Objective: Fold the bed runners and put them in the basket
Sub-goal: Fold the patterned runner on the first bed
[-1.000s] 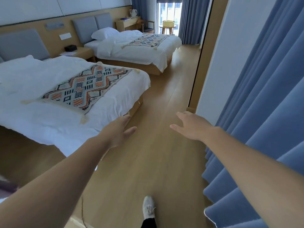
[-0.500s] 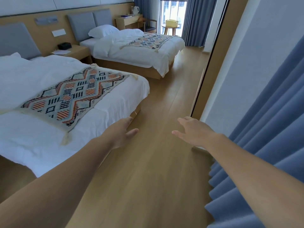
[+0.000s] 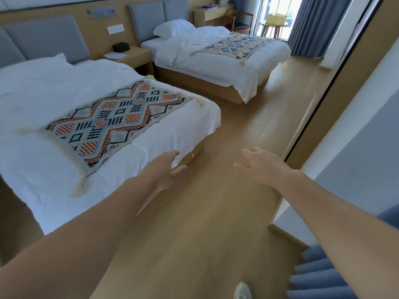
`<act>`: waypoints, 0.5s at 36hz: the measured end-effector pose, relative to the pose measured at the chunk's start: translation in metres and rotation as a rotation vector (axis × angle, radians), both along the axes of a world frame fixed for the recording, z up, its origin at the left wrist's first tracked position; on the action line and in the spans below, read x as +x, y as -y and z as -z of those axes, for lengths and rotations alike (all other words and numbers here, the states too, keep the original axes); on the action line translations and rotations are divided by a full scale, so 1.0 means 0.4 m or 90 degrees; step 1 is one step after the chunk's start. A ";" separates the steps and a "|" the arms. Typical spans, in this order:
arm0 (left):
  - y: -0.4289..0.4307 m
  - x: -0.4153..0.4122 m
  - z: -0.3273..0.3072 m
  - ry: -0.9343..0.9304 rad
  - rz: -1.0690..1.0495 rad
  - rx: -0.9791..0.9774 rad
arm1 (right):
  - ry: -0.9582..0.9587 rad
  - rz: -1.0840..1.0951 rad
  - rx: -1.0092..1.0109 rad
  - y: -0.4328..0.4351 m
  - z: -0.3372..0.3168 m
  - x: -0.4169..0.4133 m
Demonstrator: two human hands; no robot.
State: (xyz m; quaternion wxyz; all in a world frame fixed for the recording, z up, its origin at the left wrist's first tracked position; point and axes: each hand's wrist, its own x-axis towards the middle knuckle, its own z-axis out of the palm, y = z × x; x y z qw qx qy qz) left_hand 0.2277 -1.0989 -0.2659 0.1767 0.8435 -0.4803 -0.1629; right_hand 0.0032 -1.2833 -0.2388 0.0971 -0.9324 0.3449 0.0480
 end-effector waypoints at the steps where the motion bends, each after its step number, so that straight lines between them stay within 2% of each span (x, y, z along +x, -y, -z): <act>1: 0.027 -0.003 0.002 -0.007 -0.013 0.000 | -0.006 -0.011 0.004 0.038 -0.001 0.009; 8: 0.178 0.012 0.007 -0.019 -0.098 -0.005 | -0.038 -0.090 0.007 0.271 -0.024 0.092; 18: 0.350 0.142 0.033 -0.030 -0.159 -0.003 | -0.045 -0.158 0.009 0.470 -0.006 0.272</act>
